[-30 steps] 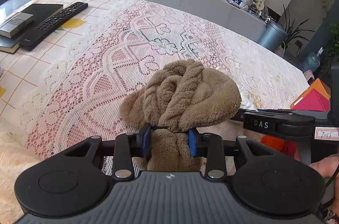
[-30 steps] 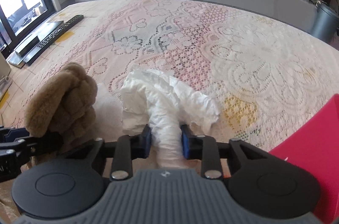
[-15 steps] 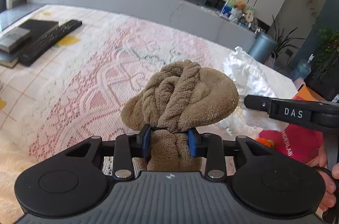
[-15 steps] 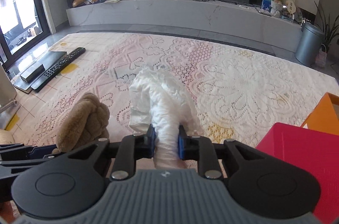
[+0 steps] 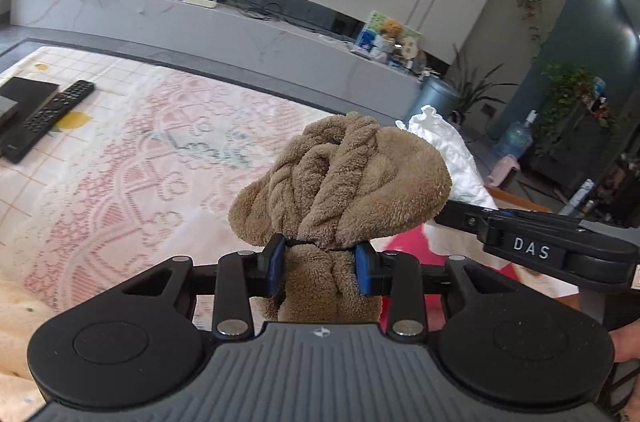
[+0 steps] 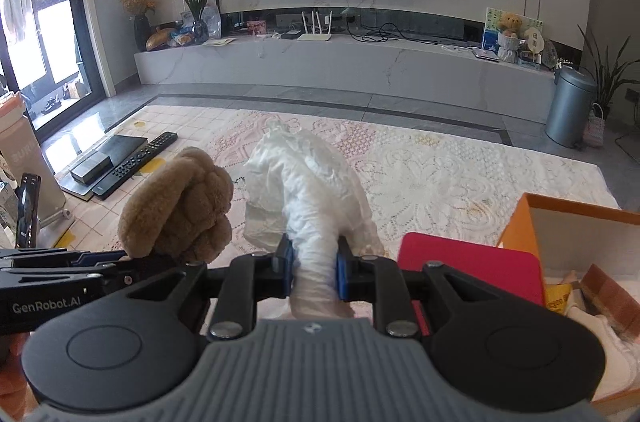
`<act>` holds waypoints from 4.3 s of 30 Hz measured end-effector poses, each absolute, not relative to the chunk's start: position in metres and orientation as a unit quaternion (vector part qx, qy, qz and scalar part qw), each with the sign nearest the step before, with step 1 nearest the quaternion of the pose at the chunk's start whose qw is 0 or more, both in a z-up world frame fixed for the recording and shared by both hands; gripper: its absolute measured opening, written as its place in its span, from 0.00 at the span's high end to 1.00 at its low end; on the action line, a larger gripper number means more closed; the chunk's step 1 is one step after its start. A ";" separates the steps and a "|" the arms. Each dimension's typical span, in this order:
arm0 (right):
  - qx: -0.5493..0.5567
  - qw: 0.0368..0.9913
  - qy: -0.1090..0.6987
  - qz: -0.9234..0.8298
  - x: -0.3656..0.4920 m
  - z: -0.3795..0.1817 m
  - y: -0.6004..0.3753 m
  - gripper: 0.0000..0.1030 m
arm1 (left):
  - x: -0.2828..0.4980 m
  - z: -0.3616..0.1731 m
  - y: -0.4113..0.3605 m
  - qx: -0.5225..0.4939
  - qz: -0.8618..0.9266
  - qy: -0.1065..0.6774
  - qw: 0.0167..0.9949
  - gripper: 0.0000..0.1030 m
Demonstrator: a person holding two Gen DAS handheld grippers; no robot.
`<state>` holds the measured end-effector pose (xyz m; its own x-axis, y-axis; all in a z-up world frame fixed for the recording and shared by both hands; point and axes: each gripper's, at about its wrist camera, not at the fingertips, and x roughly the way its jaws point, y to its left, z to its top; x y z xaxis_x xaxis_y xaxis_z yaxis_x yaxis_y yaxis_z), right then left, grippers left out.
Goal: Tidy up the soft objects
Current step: 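Carry the rope plush and white bag into the orange box and open both tools, then move both tools back over the bed, then reach the left tool toward the white mesh bag while the right tool nears the orange ball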
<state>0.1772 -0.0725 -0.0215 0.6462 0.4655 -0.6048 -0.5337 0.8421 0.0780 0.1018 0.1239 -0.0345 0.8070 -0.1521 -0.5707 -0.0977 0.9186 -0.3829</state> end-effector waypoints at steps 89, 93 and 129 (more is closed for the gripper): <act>-0.080 0.912 0.396 0.066 0.235 -0.011 -0.309 0.13 | 0.203 -0.005 -0.083 -0.044 -0.228 0.358 0.905 0.14; -0.057 0.929 0.358 0.076 0.202 -0.012 -0.289 0.13 | 0.173 -0.005 -0.063 -0.049 -0.219 0.332 0.916 0.16; -0.172 0.903 0.319 0.233 0.119 -0.083 -0.053 0.37 | 0.078 -0.102 0.125 -0.108 0.011 0.373 0.921 0.64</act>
